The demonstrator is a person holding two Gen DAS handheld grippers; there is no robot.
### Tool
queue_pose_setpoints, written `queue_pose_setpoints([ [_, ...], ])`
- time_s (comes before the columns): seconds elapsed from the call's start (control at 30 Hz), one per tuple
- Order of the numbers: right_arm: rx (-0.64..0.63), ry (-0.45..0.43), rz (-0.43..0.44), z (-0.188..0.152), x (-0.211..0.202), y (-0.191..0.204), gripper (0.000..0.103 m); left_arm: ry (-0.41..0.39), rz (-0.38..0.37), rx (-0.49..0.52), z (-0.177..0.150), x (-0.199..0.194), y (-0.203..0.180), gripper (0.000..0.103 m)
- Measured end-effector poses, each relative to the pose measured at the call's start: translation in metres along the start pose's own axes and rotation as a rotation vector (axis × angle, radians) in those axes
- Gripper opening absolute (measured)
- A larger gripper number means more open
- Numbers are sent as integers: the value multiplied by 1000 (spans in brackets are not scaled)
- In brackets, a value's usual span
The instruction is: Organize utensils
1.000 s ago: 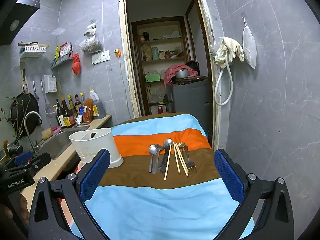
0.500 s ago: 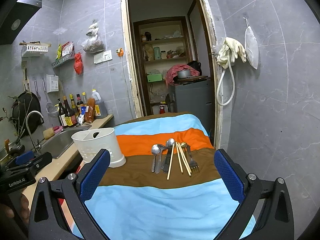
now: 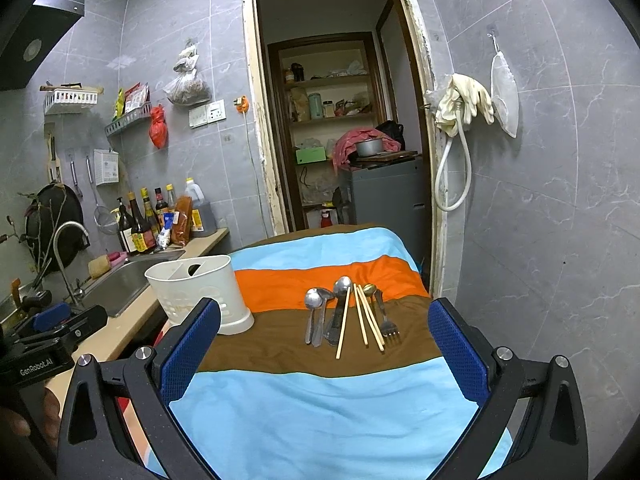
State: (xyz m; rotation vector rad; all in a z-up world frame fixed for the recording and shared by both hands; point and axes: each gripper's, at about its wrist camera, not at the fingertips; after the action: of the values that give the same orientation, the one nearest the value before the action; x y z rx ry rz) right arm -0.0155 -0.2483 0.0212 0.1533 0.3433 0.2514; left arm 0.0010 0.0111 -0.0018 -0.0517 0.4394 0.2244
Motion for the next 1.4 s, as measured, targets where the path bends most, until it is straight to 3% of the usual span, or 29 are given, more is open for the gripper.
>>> queue_pose_setpoints([
  [1.4,5,11,-4,-1,0,0,102,8,-4,-1,-4,0,1,102],
])
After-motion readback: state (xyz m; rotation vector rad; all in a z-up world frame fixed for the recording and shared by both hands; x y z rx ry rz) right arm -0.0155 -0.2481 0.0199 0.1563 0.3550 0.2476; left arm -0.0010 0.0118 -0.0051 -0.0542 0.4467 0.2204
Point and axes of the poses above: each gripper's, at about its wrist camera, not at the fingertips, and x roughly the way its jaws point, y to its left, z to its top, and after that the axes turned 12 degrees about z, right-handed
